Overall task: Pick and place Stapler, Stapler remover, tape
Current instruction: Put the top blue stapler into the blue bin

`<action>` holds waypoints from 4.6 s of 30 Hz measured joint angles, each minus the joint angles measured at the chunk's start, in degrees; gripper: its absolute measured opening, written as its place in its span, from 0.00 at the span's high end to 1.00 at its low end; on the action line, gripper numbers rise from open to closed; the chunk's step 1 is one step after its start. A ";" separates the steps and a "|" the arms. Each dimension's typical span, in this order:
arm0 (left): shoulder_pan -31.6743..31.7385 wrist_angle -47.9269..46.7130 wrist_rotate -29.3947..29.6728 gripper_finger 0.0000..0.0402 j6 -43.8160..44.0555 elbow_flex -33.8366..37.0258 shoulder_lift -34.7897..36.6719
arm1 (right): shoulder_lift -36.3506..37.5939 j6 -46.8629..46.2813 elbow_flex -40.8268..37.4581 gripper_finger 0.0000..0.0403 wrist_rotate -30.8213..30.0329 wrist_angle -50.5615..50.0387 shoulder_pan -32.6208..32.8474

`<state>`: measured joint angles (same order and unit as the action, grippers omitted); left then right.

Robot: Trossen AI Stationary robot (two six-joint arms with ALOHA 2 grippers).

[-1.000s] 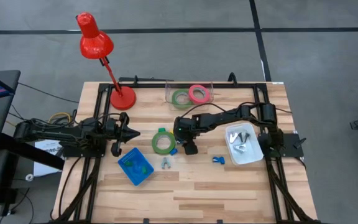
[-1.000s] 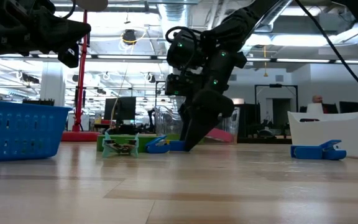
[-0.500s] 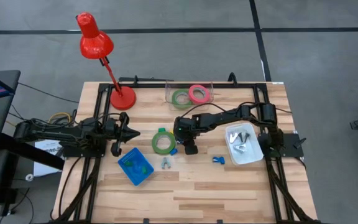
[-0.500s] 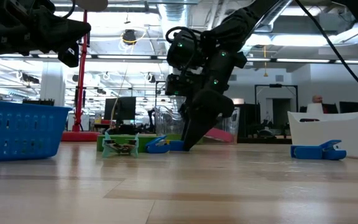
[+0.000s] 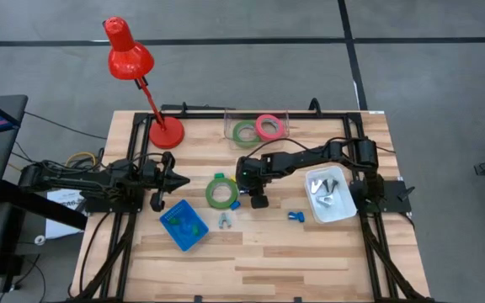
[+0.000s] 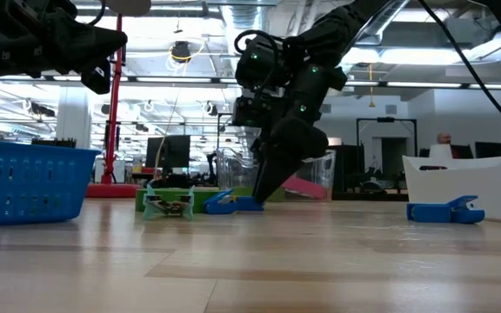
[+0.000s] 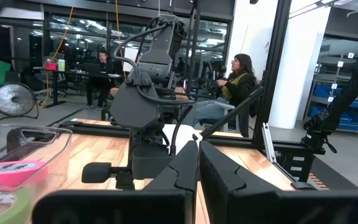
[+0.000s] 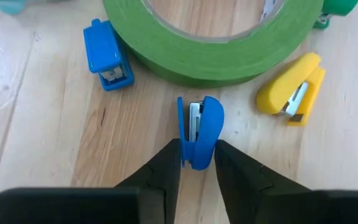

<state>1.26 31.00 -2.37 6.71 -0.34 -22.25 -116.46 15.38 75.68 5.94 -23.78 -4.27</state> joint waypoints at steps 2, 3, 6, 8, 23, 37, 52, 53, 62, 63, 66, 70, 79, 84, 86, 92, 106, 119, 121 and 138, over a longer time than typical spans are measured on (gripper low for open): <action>0.00 0.00 0.00 0.98 -0.01 0.00 0.01 | 0.00 0.00 0.00 0.79 0.01 -0.04 0.00; 0.00 0.00 0.00 0.98 -0.01 0.00 0.01 | 0.00 0.00 0.00 0.79 0.02 -0.14 0.00; 0.00 0.00 0.00 0.98 -0.01 0.00 -0.01 | 0.00 0.07 0.00 0.81 0.03 -0.19 0.07; 0.00 0.00 0.00 0.98 -0.01 0.00 0.01 | 0.00 0.17 0.00 0.82 0.04 -0.14 0.11; 0.00 0.00 0.00 0.98 0.00 0.00 0.00 | 1.32 0.20 0.15 0.84 0.11 -0.25 0.13; 0.00 0.09 0.00 0.98 -0.01 0.00 0.01 | 9.17 1.09 0.11 0.84 0.05 0.78 1.37; -0.01 0.14 0.00 0.98 -0.01 0.00 0.01 | 12.24 1.11 3.72 0.84 0.08 2.65 6.64; -0.02 0.14 0.00 0.98 -0.01 0.00 0.01 | 12.24 1.11 4.37 0.84 0.08 2.69 6.84; -0.02 0.17 0.00 0.98 0.01 0.00 -0.01 | 12.24 1.11 9.81 0.84 0.06 3.26 8.46; -0.02 0.17 0.00 0.98 -0.01 0.00 0.01 | 12.24 1.11 10.38 0.84 0.08 3.24 8.66; -0.02 0.19 0.00 0.98 -0.01 0.00 0.00 | 12.24 1.10 12.19 0.84 0.08 3.22 9.16; 0.00 0.20 0.00 0.98 0.01 0.00 0.01 | 12.24 1.11 14.39 0.84 0.06 3.26 9.72; 0.00 0.17 0.00 0.98 0.01 0.00 0.01 | 12.22 1.09 17.45 0.84 0.06 4.14 11.32; -0.01 0.17 0.00 0.98 -0.01 0.00 0.00 | 12.20 1.09 17.46 0.84 0.04 5.25 11.59; -0.02 0.17 0.00 0.98 -0.01 0.00 0.00 | 12.17 1.09 17.46 0.84 0.05 5.48 11.75; -0.02 0.17 0.00 0.98 -0.01 0.00 0.01 | 11.65 1.10 17.50 0.84 0.04 6.05 12.39; -0.01 0.23 0.00 0.98 -0.01 0.00 0.01 | -1.56 1.07 28.87 0.84 0.19 3.13 13.62; 0.00 0.39 0.00 0.98 0.00 0.00 0.01 | -15.18 1.07 42.22 0.84 0.19 2.06 14.01; 0.00 0.40 0.00 0.98 0.01 0.00 0.01 | -16.66 1.07 43.37 0.84 0.19 1.36 14.01; 0.00 0.40 0.00 0.98 -0.01 0.00 0.01 | -24.59 1.07 45.89 0.84 0.18 3.31 14.01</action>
<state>1.26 31.40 -2.37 6.70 -0.34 -22.24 -141.06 16.45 121.57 6.13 -20.47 9.74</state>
